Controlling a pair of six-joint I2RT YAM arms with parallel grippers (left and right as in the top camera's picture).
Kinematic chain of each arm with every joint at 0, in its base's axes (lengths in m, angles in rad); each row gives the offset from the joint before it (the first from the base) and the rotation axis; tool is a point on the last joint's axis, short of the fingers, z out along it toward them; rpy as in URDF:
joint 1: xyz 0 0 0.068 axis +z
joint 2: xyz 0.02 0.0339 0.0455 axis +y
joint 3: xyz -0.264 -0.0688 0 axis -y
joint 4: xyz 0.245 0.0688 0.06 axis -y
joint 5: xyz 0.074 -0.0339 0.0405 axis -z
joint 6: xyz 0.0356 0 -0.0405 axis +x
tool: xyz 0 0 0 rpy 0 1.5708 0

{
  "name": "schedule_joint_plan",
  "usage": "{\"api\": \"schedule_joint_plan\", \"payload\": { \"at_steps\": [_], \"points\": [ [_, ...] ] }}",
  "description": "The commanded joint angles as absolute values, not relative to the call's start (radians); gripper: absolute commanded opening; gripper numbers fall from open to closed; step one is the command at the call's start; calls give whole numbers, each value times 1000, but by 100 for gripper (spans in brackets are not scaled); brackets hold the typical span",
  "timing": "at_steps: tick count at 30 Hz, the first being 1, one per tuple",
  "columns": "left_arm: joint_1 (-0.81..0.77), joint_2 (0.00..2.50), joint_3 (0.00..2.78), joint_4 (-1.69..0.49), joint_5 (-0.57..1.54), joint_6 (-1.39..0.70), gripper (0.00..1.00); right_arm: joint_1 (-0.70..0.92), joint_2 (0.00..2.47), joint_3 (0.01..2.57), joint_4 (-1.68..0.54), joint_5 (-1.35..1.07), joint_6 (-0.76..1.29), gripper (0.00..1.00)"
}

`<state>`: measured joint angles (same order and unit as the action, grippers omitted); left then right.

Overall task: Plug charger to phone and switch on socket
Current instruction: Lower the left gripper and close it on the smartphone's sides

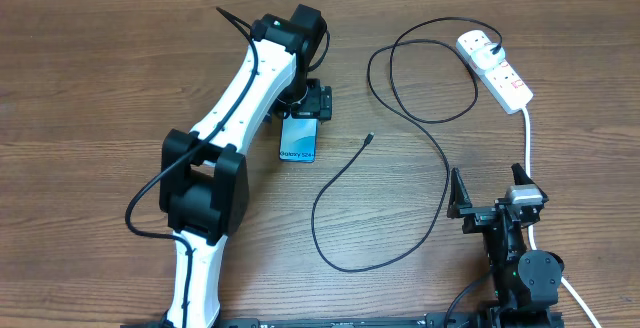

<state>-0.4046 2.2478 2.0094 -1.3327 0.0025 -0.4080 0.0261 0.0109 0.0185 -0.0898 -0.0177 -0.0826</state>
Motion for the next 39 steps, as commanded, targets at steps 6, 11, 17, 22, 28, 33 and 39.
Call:
{"api": "schedule_joint_plan", "payload": {
  "at_steps": [6,11,17,22,28,33,39],
  "points": [
    [-405,2329,2031,-1305,-2,-381,100,21,3,8,-84,-5,-87,100],
    [-406,2335,2030,-1283,2,-348,100,21,3,8,-84,-5,-87,100],
    [-389,2335,2030,-1271,4,-326,100,21,3,8,-85,-5,-87,100],
    [-385,2335,2027,-1254,-2,-366,100,21,3,8,-84,-5,-87,100],
    [-386,2335,2007,-1228,-2,-455,100,21,3,8,-85,-5,-87,100],
    [-390,2335,1998,-1210,-4,-460,100,21,3,8,-85,-5,-87,100],
    [-392,2335,1959,-1161,-14,-432,100,21,3,8,-84,-5,-87,100]
  ]
}}
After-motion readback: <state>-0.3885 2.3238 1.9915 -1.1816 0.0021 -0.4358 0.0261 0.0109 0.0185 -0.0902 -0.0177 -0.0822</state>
